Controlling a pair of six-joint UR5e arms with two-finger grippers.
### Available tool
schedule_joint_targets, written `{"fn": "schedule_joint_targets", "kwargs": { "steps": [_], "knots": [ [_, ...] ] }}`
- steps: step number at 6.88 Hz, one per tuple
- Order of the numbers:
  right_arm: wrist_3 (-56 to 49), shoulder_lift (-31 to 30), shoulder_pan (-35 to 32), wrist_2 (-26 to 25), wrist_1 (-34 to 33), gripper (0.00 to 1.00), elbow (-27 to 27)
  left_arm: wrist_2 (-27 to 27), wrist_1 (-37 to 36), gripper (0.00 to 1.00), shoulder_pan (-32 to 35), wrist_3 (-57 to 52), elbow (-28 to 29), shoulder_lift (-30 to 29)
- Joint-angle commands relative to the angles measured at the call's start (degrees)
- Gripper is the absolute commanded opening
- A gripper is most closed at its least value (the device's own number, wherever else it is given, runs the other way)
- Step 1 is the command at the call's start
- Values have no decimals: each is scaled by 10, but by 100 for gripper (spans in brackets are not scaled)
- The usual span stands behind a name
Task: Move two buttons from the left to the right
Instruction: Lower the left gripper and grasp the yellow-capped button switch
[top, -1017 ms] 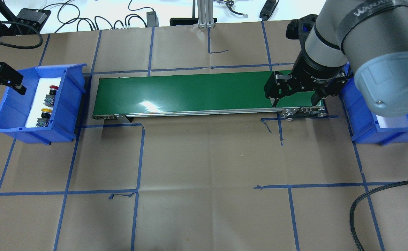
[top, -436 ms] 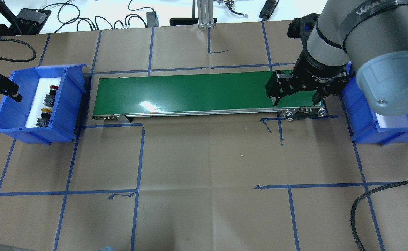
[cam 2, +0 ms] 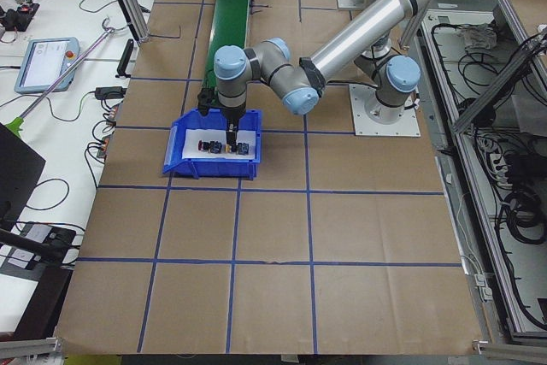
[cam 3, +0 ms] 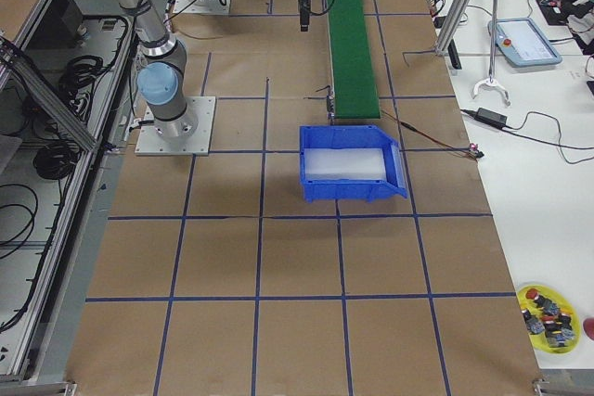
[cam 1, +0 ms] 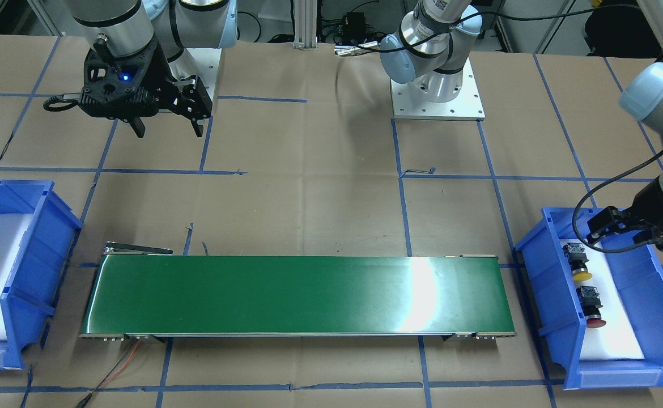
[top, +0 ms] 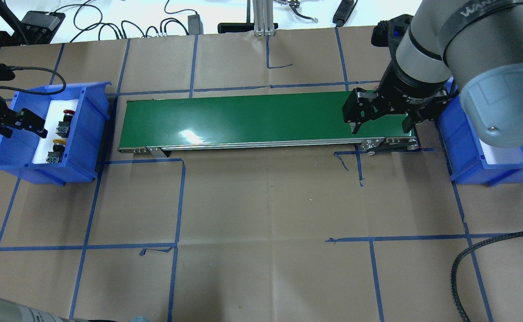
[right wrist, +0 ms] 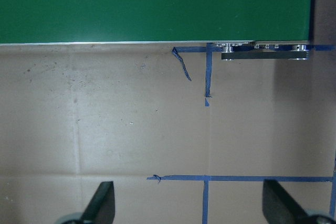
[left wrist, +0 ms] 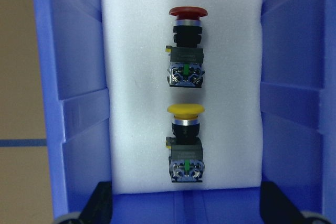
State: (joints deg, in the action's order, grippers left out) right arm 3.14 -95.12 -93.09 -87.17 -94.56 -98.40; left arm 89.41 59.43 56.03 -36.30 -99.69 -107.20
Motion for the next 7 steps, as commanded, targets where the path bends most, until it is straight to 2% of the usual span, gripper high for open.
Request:
{"fn": "schedule_joint_targets", "kwargs": {
  "steps": [1, 3, 5, 6, 7],
  "knots": [
    [0, -2, 1, -1, 0, 100, 1, 0, -79, 100, 0, 0, -35, -39],
    [0, -2, -4, -1, 0, 100, 4, 1, -143, 100, 0, 0, -86, -46],
    [0, -1, 0, -4, -1, 100, 4, 1, -156, 100, -1, 1, -98, -46],
    [0, -2, 0, -4, 0, 100, 3, 1, -157, 88, -1, 3, -97, -47],
    [-1, -2, 0, -4, -1, 100, 3, 1, -158, 69, -1, 3, -97, -46]
  ]
}}
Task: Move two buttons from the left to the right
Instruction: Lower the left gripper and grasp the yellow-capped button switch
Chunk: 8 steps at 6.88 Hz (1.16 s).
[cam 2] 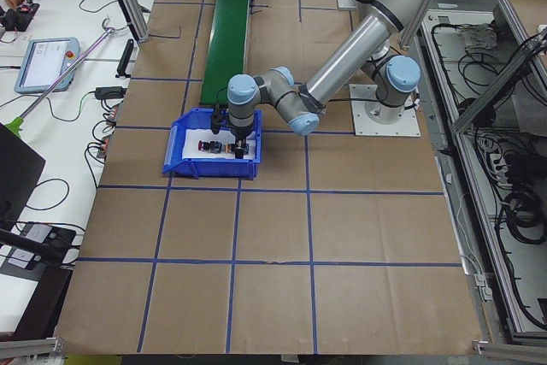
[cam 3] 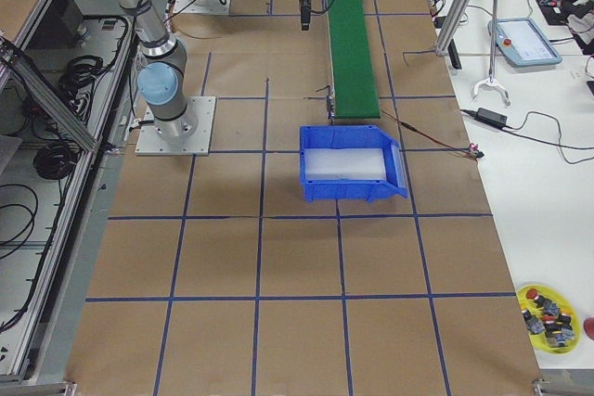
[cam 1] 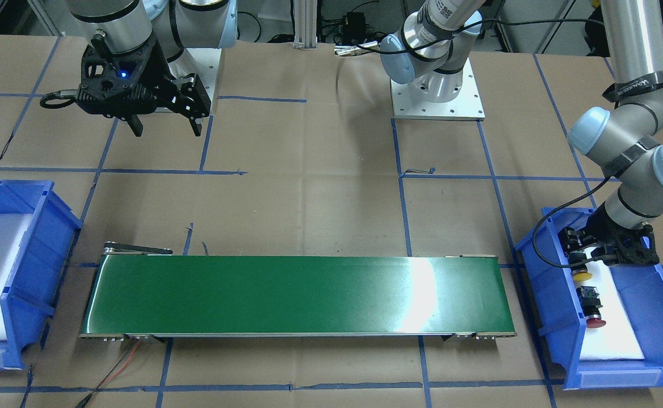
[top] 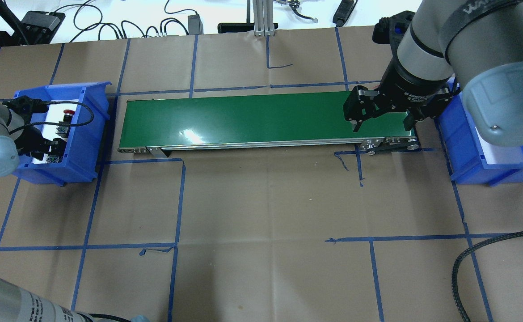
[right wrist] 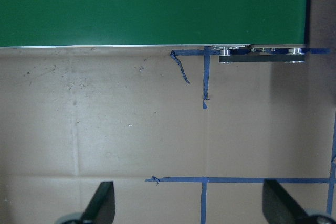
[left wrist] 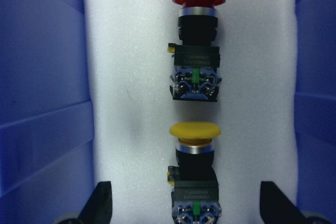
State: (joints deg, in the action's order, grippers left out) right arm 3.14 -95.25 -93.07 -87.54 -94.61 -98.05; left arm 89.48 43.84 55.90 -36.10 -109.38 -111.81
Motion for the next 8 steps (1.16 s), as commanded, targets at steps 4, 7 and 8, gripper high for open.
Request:
{"fn": "schedule_joint_targets", "kwargs": {
  "steps": [4, 7, 8],
  "knots": [
    [-1, 1, 0, 2, 0, 100, 0, -1, 7, 7, -1, 16, 28, 4],
    [-1, 1, 1, 2, 0, 100, 0, -14, 167, 7, 2, 16, 129, 46],
    [-1, 1, 1, 2, 0, 100, 0, -14, 225, 7, 2, 16, 157, 62]
  ]
}}
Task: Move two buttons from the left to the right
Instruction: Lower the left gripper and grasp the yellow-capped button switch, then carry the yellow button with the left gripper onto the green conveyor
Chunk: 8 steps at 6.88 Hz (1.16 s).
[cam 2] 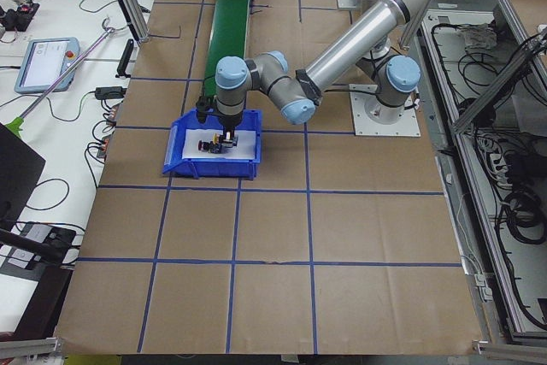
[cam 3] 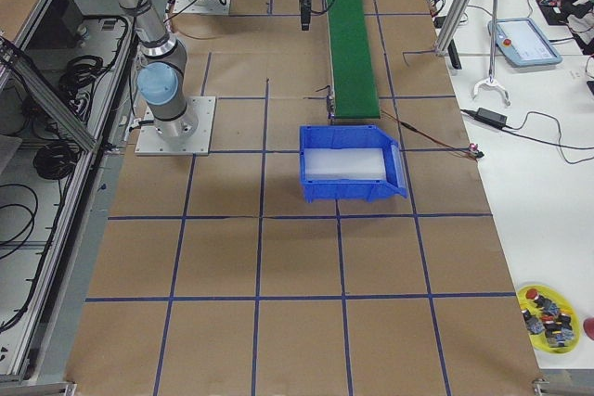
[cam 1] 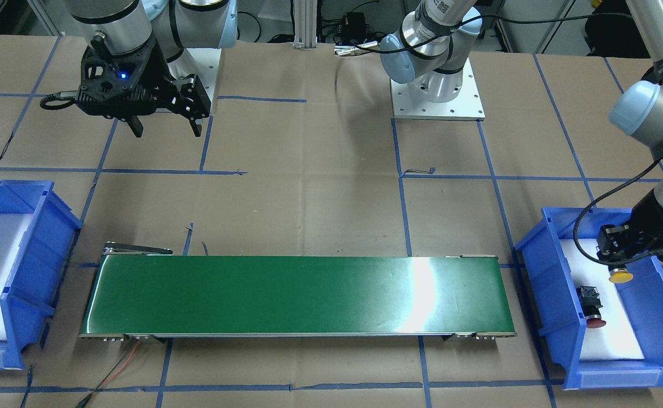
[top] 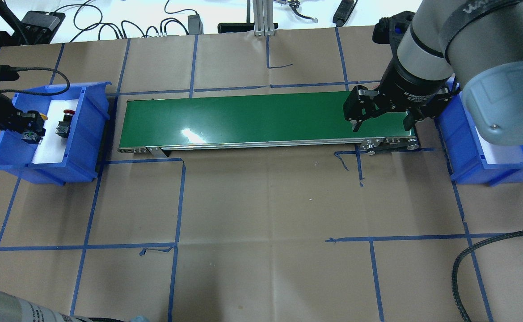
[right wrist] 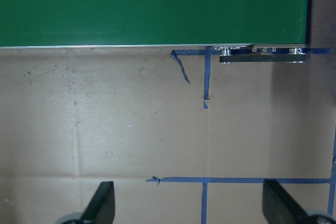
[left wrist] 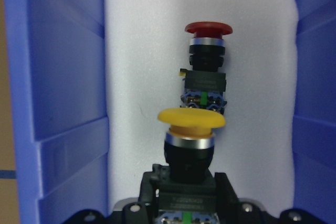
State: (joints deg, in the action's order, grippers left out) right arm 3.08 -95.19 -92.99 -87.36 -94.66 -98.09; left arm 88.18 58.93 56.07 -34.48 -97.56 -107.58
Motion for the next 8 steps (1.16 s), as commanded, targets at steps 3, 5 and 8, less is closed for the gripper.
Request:
{"fn": "schedule_joint_targets", "kwargs": {
  "steps": [3, 5, 8],
  "knots": [
    [0, 0, 0, 1, 0, 100, -1, -26, 109, 7, 24, 58, 56, 28],
    [0, 0, -1, 1, 0, 100, -1, -23, 109, 7, 116, 182, 64, 33],
    [0, 0, -1, 1, -1, 100, -2, -19, 97, 7, 232, 332, 51, 19]
  ]
}}
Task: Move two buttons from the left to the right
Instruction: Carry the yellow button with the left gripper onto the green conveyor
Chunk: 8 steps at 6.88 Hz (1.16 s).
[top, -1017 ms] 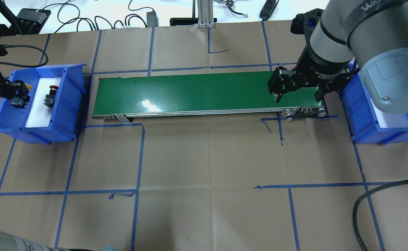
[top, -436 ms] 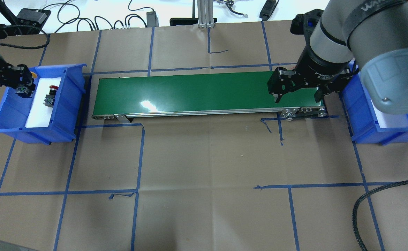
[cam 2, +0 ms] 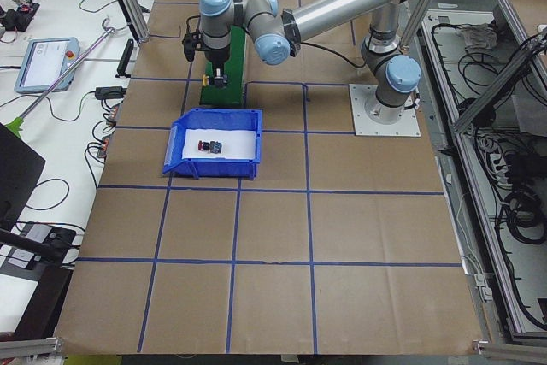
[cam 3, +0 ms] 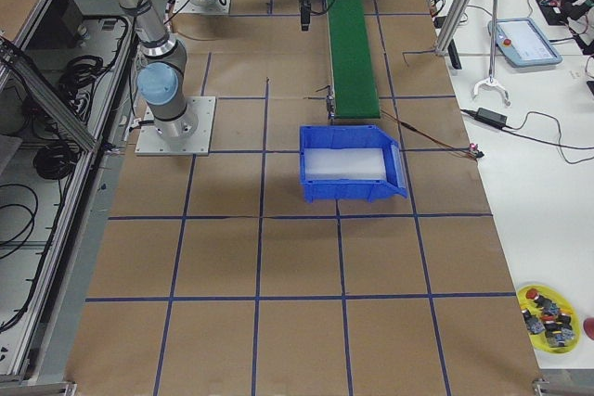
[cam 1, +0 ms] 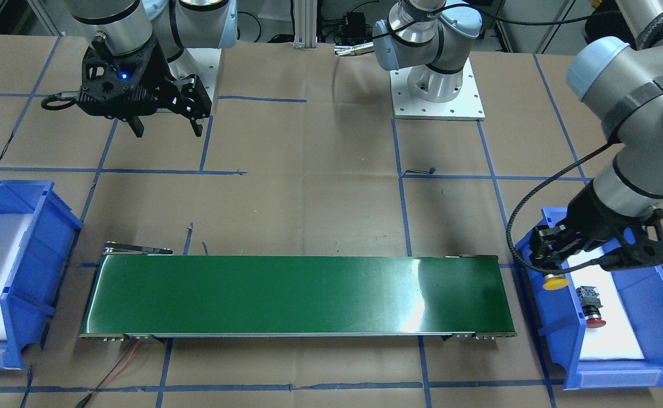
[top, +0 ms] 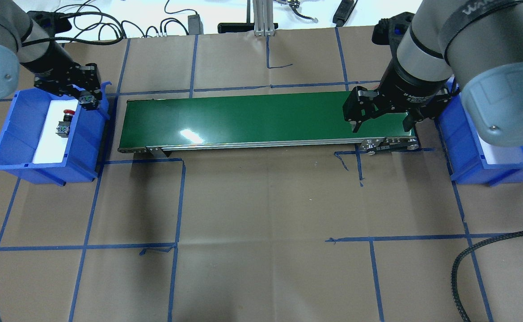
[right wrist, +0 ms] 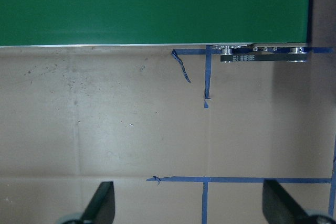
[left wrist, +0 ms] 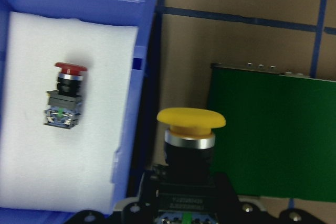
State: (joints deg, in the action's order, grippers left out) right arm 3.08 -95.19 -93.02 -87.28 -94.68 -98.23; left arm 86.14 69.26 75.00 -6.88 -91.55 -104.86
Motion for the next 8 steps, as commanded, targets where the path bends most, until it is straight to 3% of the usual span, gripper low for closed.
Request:
{"fn": "schedule_joint_targets", "kwargs": {
  "steps": [1, 4, 6, 7, 8],
  "knots": [
    [0, 0, -1, 1, -1, 100, -1, 2, -24, 7, 76, 80, -16, -19],
    [0, 0, -1, 1, -1, 100, -1, 53, -157, 7, 113, 92, -72, -74],
    [0, 0, -1, 2, -1, 100, -1, 54, -171, 12, 113, 95, -88, -75],
    [0, 0, -1, 1, -1, 100, -1, 49, -171, 77, 113, 98, -89, -75],
    [0, 0, -1, 1, -1, 100, -1, 47, -170, 99, 113, 99, -79, -75]
  ]
}}
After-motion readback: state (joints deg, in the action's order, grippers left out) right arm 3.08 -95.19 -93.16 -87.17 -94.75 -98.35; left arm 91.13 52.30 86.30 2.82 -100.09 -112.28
